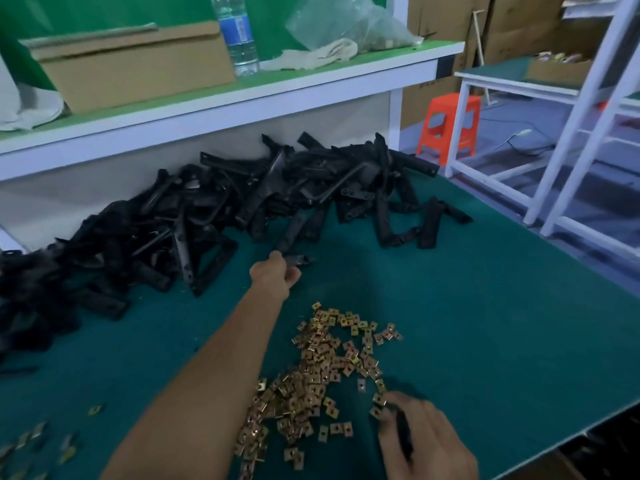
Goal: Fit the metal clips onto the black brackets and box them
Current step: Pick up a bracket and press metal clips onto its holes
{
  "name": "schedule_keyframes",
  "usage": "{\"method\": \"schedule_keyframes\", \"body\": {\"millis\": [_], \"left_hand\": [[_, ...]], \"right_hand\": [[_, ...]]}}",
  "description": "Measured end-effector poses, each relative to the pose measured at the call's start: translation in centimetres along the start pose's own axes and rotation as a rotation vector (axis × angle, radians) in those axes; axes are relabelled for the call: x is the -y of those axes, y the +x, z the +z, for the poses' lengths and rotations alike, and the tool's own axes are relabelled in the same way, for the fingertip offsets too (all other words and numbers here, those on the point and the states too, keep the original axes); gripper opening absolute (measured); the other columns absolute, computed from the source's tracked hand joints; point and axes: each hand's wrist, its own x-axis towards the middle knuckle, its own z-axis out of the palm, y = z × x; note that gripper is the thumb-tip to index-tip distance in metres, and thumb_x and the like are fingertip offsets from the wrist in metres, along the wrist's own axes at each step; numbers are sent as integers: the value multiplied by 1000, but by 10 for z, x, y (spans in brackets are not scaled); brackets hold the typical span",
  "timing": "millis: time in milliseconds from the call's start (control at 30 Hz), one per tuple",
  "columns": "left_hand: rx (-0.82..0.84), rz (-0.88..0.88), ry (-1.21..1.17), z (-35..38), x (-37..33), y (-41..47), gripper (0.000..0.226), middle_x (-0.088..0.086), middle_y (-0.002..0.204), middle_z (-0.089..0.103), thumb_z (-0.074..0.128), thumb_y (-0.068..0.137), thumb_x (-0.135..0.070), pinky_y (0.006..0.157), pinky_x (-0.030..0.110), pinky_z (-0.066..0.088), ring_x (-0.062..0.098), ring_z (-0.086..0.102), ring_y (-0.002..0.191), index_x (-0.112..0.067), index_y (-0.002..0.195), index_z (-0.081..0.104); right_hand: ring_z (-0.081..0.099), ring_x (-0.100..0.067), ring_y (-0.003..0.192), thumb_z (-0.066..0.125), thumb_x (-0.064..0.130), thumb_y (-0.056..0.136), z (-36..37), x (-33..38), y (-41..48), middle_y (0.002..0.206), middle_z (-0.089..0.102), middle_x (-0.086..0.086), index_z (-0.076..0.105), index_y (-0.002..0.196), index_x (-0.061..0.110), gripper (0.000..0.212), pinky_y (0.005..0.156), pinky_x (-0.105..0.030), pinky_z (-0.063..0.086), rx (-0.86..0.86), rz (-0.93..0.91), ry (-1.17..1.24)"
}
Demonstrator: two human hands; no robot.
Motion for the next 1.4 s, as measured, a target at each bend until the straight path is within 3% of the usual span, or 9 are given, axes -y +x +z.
{"method": "schedule_keyframes", "body": {"millis": [200,300,367,533,700,933,1000,1133,1400], "left_hand": [[-97,349,284,-70,-16,-37,30,8,83,63,49,105,-35,68,37,51,17,60,68,-18,129,56],[48,578,517,-116,-17,-94,32,-2,80,61,51,101,-51,68,38,52,8,60,62,-24,88,61],[167,724,655,-138,-10,-139,40,-13,67,52,51,94,-64,53,18,42,1,50,54,-28,77,57],[445,770,703,-149,38,-205,41,-17,63,48,52,86,-64,53,15,34,0,42,57,-23,78,54],[666,631,745,-139,52,-200,42,-12,71,53,52,95,-63,61,21,36,5,49,64,-23,86,61],[825,525,784,-118,55,-181,60,-7,73,55,44,95,-71,60,16,38,7,51,65,-15,91,64],[728,519,852,-110,50,-165,69,-7,71,60,35,98,-71,62,16,41,7,55,63,-10,89,65],[304,748,1117,-84,36,-109,35,-5,83,71,45,105,-42,66,30,45,13,63,72,-20,88,67],[374,718,1302,-42,39,-55,11,-4,105,70,57,102,-28,92,39,53,17,64,101,-23,101,67]], "right_hand": [[59,-7,70,52,40,92,-5,-1,-2,81,60,17,70,110,29,27,53,-21,45,91,-2,31],[63,-8,89,58,55,93,-8,0,-2,102,53,26,42,135,48,46,66,-30,48,214,123,87],[57,-6,110,61,69,82,-11,1,-2,124,44,27,22,143,57,74,76,-36,50,221,191,197],[45,-23,135,55,91,68,-19,3,-5,157,24,27,18,155,49,104,98,-39,46,183,-38,225],[51,-24,115,57,68,85,-16,-2,-5,133,56,-1,72,122,28,57,93,-29,46,108,-123,167],[64,-12,81,58,62,89,-5,-5,-8,94,66,12,60,133,32,54,61,-26,50,153,-211,53],[63,-9,69,59,60,89,-3,-5,-10,86,65,9,58,133,32,53,58,-22,46,68,-153,66],[62,-10,72,54,64,92,-2,-5,-10,87,65,8,52,138,38,53,64,-23,46,27,-96,74],[62,-9,54,63,58,87,-4,-3,-7,79,63,7,71,126,24,52,47,-24,53,44,-99,61]]}}
